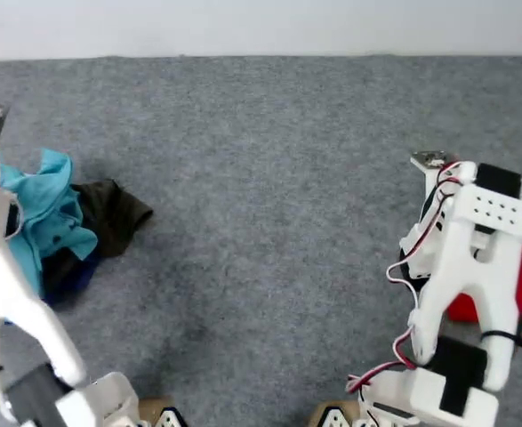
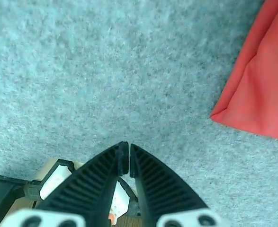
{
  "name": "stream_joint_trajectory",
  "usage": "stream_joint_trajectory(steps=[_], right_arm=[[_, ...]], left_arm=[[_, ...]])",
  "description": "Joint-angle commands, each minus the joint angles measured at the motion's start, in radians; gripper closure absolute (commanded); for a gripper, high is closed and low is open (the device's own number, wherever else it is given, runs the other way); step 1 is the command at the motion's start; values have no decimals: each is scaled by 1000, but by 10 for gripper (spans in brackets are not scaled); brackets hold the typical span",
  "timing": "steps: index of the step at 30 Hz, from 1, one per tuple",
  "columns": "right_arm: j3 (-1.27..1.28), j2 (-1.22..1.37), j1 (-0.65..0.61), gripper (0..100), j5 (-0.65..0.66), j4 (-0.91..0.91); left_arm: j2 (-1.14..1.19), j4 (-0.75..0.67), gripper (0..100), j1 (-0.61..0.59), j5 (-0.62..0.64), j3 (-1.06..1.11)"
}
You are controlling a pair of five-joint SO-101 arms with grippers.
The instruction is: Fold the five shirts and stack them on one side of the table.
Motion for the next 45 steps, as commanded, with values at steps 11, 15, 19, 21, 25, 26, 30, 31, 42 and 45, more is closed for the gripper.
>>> stream_joint_trajectory(steps=[11,15,19,21,25,26,30,31,42,45], right_arm=[[17,-116,-5,990,-8,41],[17,-127,-5,990,-8,41],[17,-127,-5,990,-6,42],[17,-127,-5,990,-6,42],[17,-127,-5,990,-6,44],[17,-127,-5,990,-6,44],[43,-128,-5,990,-6,42],[60,-128,-5,990,-6,42],[167,-130,-5,990,-2,42],[167,-131,-5,990,-2,42]], left_arm=[[-463,-146,986,365,124,-51],[-514,-319,985,506,215,-50],[-512,-419,985,718,213,-50],[-509,-434,985,821,213,-45],[-451,-436,985,997,216,-4],[-427,-436,985,1026,216,7],[-301,-437,985,1120,218,51],[-265,-437,985,1137,218,61],[-150,-275,829,1211,382,24],[-150,-193,816,1208,404,-42]])
